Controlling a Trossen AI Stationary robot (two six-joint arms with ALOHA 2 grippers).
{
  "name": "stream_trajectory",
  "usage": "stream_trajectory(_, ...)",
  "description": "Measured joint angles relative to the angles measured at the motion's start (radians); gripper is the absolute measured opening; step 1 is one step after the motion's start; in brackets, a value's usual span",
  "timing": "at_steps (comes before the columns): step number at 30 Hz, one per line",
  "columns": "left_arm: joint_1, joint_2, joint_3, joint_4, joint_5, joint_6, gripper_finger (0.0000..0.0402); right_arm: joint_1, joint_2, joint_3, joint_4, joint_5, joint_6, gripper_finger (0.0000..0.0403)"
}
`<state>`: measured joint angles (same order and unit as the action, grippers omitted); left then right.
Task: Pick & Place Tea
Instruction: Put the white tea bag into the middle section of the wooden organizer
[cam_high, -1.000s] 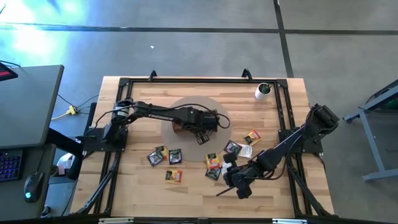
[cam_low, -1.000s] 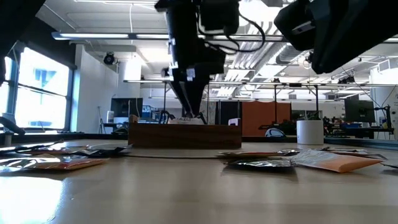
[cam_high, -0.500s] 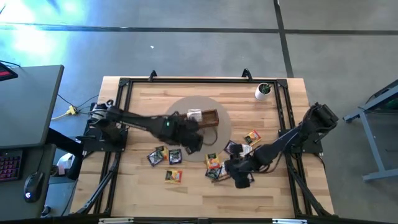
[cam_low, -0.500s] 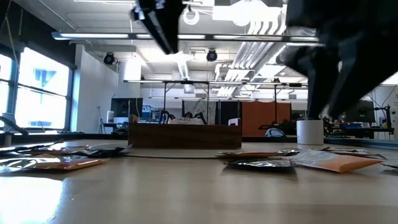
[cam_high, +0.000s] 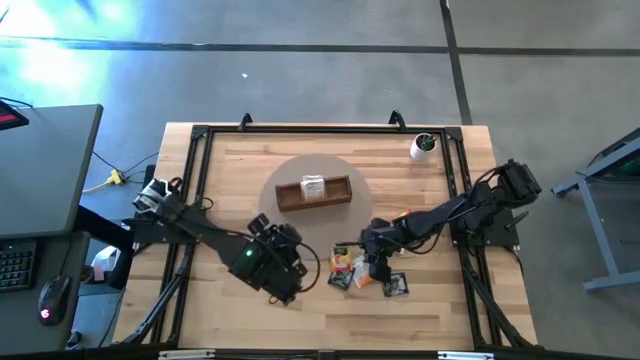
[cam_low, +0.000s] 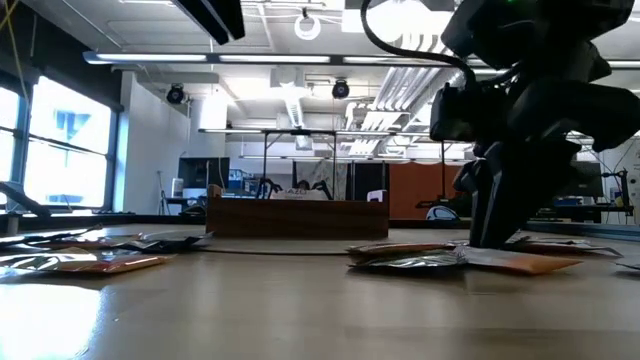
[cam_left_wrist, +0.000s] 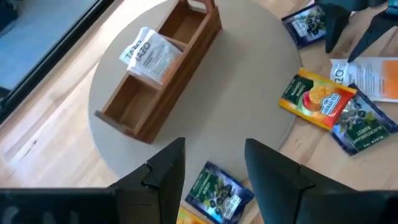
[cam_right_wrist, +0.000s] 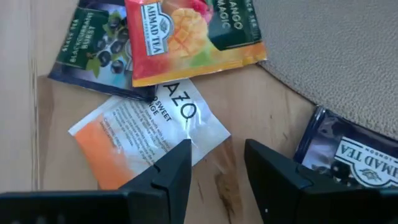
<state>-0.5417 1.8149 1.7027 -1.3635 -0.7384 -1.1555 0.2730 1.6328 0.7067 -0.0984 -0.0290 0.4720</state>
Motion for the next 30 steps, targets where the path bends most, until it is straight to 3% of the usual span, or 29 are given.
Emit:
stream_trajectory(15,-0.009,0.008,0.0,-0.05,-0.005,-0.061,0.0163,-0.005,-0.004,0.044,0.006,-0.023,-0.063,0.0129)
stream_trajectory(30,-0.009,0.007,-0.001,-0.049,-0.001,-0.062,0.0163,0.026,0.005,0.01,0.073,0.021,0.019,0.0129)
